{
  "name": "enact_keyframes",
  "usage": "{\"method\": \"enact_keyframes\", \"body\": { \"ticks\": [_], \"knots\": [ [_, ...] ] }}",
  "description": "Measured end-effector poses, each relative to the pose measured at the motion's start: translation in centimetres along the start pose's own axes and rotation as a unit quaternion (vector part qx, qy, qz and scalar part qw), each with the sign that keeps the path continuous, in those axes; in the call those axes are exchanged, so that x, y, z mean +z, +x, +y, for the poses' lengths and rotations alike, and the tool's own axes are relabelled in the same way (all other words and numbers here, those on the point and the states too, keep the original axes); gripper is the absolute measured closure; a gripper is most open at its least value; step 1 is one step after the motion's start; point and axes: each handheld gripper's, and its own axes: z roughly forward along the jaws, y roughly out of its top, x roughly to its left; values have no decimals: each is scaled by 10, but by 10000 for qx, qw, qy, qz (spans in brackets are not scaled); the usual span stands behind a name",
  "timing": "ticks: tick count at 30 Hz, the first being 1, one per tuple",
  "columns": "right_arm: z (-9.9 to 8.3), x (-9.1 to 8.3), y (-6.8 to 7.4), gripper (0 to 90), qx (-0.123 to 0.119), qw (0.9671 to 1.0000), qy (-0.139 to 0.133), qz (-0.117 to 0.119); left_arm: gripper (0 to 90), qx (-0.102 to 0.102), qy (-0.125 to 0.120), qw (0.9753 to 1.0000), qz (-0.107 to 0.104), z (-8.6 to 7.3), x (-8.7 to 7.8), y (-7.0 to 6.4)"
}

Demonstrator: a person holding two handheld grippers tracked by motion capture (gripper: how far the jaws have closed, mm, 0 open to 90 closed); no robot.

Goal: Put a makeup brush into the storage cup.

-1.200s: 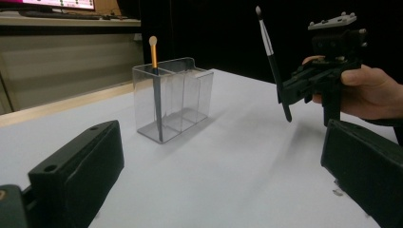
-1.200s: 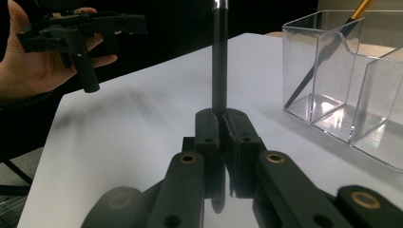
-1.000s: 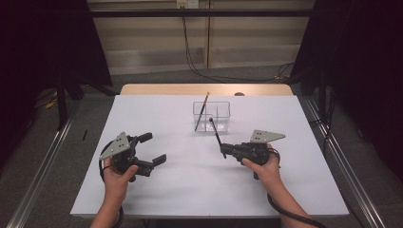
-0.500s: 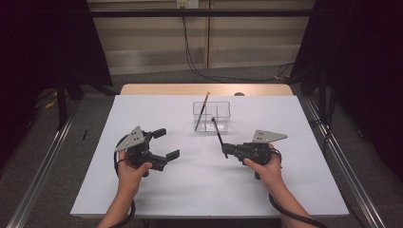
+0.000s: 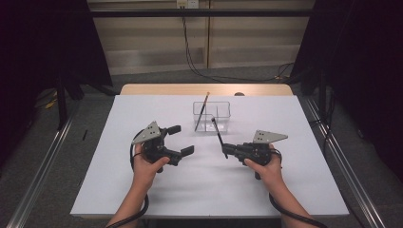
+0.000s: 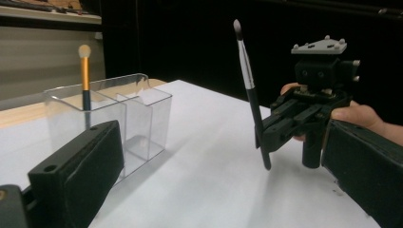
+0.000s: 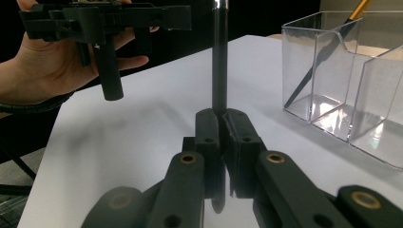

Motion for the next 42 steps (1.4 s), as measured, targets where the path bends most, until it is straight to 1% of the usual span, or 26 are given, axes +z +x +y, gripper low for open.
{"method": "enact_keyframes", "body": {
  "ticks": [8,10,12,14,15,17,18,22,26,28,29,31,32,33,34,36,38,39,40,41,42],
  "knots": [
    [0,1,1,848,-19,10000,6,37,3,-19,0,10000,-74,0,14,-1],
    [0,2,2,849,-38,10000,17,51,3,-2,19,10000,-52,1,17,-2],
    [0,3,2,849,-44,10000,27,60,3,20,91,10000,-12,1,20,-2],
    [0,3,2,848,-46,10000,26,70,3,-51,113,9999,-51,1,24,-3],
    [0,3,3,849,-50,10000,24,66,3,-41,126,9999,-34,1,26,-3],
    [0,3,3,849,-52,10000,25,73,3,-92,143,9998,-37,1,29,-4],
    [0,3,3,849,-50,10000,27,71,3,-102,151,9998,10,1,31,-4],
    [0,4,3,849,-66,9999,31,69,3,-238,216,9995,22,1,39,-4],
    [1,4,3,848,-69,9999,23,78,14,-190,285,9994,61,1,46,-5],
    [1,4,4,848,-78,9999,28,77,35,-148,270,9995,53,1,48,-5],
    [1,5,4,849,-76,9999,22,76,50,-91,233,9996,120,1,48,-6],
    [1,5,4,849,-89,9999,24,67,78,-44,196,9998,68,1,50,-7],
    [1,5,4,848,-96,9999,23,60,93,-35,174,9998,75,1,50,-7],
    [1,5,4,848,-96,9999,18,60,106,-19,169,9999,9,1,51,-7],
    [2,5,4,849,-92,9999,14,51,129,-40,195,9998,1,1,52,-8],
    [2,5,4,848,-91,9999,12,46,142,-177,317,9993,-62,1,55,-7],
    [1,6,4,849,-102,9999,20,30,168,-151,356,9992,-48,0,56,-7],
    [1,6,5,848,-106,9999,32,22,204,-120,350,9993,-88,0,57,-8],
    [1,6,5,848,-103,9999,35,27,233,-93,358,9993,-76,0,58,-9],
    [1,7,5,848,-104,9999,42,32,241,-96,365,9992,-102,1,59,-9],
    [1,7,5,848,-108,9999,49,26,252,-141,376,9991,-160,1,60,-9]
  ]
}}
